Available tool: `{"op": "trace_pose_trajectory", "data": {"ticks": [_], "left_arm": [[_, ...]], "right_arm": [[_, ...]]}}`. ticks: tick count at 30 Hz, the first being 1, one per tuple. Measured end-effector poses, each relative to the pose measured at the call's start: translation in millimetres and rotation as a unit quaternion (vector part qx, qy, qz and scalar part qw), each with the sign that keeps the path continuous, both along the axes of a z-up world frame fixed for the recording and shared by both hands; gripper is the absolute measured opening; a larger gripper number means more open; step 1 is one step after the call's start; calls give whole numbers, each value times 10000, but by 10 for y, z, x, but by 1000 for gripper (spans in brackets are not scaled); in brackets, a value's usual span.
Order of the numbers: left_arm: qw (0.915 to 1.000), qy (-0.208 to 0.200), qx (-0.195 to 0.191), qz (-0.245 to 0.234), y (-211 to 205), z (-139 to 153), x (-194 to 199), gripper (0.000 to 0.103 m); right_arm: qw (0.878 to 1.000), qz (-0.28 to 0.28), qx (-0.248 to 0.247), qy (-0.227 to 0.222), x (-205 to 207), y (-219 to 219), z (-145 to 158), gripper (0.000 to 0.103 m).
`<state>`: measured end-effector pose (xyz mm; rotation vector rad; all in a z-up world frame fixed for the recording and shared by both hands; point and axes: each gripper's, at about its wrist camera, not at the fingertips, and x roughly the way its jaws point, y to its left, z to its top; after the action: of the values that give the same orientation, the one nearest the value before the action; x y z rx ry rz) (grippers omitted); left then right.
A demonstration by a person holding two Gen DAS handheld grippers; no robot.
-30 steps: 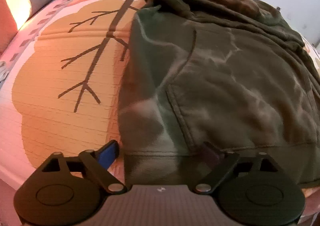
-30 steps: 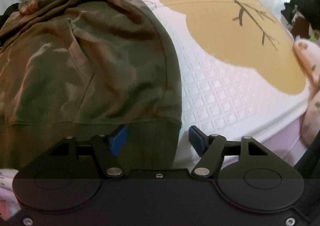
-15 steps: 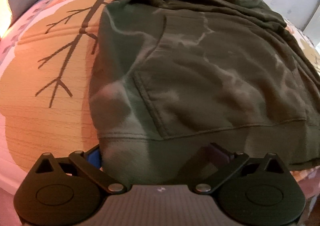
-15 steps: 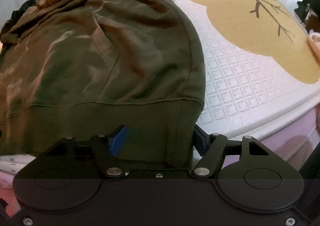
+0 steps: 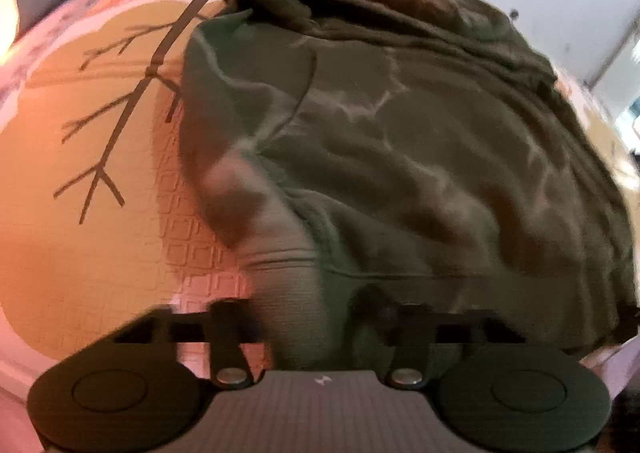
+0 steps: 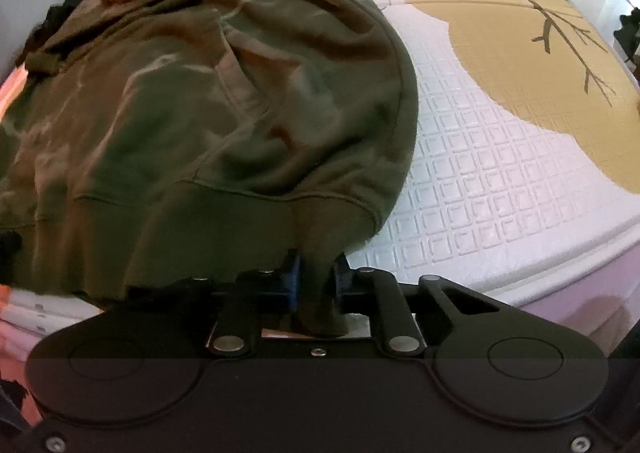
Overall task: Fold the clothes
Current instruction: 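Close both grippers on the ribbed hem of the green hoodie, then lift the hem with both grippers and fold it over the hoodie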
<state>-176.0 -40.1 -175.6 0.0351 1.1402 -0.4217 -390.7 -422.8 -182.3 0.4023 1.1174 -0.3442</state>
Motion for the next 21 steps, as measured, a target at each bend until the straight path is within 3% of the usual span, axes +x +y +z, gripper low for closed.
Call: {"op": "trace_pose_trajectory", "data": {"ticks": [2,4,7,21], "left_arm": [[9999,100,-122,17,6,27,37,28],[9999,-52,14,-142,-63,85,22,24],[9996,-177,-99,-209,-107,225,66,21],[9931,-982,-360,-537,-408,858,441,20]], "right_arm": [[9999,122,-47,-40,40,8,72,11],[9996,264,-115,-35,84,20,150,10],[9994,277,-96,-175,142,-1,312,10],[9880,648,-713,-1206,791,-12,971,9]]}}
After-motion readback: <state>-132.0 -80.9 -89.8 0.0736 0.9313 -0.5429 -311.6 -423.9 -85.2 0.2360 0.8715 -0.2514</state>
